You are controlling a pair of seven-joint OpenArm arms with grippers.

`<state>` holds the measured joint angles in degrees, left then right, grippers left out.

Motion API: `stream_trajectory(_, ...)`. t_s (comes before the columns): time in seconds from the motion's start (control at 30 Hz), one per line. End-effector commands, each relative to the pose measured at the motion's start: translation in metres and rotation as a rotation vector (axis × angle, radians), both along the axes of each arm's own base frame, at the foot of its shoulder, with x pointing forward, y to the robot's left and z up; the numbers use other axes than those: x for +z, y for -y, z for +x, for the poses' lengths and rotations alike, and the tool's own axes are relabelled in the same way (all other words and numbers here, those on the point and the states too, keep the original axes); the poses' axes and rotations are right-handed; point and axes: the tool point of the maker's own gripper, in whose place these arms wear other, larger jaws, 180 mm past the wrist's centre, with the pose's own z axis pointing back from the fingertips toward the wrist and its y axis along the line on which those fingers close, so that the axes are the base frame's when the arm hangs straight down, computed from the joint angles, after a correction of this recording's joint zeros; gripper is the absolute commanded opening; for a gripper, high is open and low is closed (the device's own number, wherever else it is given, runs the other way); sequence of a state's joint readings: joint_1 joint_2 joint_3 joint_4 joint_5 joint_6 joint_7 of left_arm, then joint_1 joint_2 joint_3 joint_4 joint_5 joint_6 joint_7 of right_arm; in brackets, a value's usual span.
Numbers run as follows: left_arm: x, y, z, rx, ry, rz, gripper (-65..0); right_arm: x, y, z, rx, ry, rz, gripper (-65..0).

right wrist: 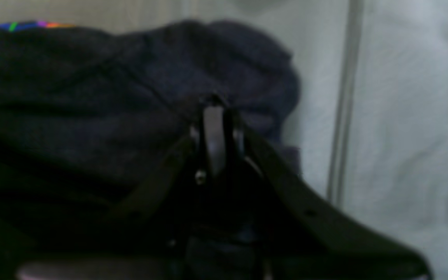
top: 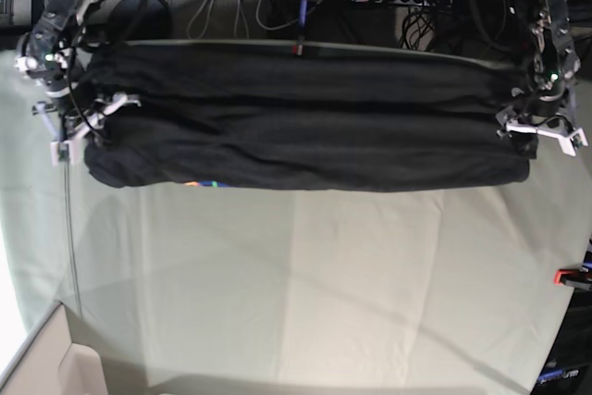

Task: Layout the t-shirt on the table in an organized manner, then fold the t-shirt properly
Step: 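Hold both band ends and press them toward the shirt center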

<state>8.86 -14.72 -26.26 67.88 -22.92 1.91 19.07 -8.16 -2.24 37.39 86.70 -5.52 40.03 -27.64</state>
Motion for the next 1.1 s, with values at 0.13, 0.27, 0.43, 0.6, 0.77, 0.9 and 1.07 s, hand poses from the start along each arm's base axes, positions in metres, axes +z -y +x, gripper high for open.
stream_trajectory(0.13, 0.015, -0.008, 0.009, -0.003, 0.043, 0.036, -19.5, 0.003, 0.002, 0.006, -0.002, 0.028, 0.006, -53.9)
stream_trajectory(0.27, 0.015, -0.008, 0.008, -0.001, 0.043, 0.034, -19.4, 0.003, 0.001, 0.006, -0.002, 0.026, 0.008, -48.0)
stream_trajectory(0.43, 0.014, -0.007, 0.008, -0.001, 0.043, 0.033, -7.7, 0.002, 0.001, 0.005, -0.002, 0.023, 0.008, -48.1)
stream_trajectory(0.6, 0.011, 0.001, 0.008, -0.001, 0.044, 0.014, -5.5, 0.000, 0.001, 0.000, -0.003, 0.013, 0.010, -48.1)
stream_trajectory(0.77, 0.001, 0.026, 0.014, -0.061, 0.046, -0.026, -7.3, -0.001, 0.000, -0.001, -0.003, 0.012, 0.010, -48.1)
stream_trajectory(0.9, 0.002, 0.051, 0.023, -0.184, 0.078, -0.072, -21.8, -0.001, 0.000, -0.001, -0.003, 0.009, 0.009, -48.1)
stream_trajectory(1.07, 0.002, 0.056, 0.024, -0.208, 0.087, -0.082, -43.3, -0.001, 0.000, -0.001, -0.003, 0.009, 0.009, -48.1)
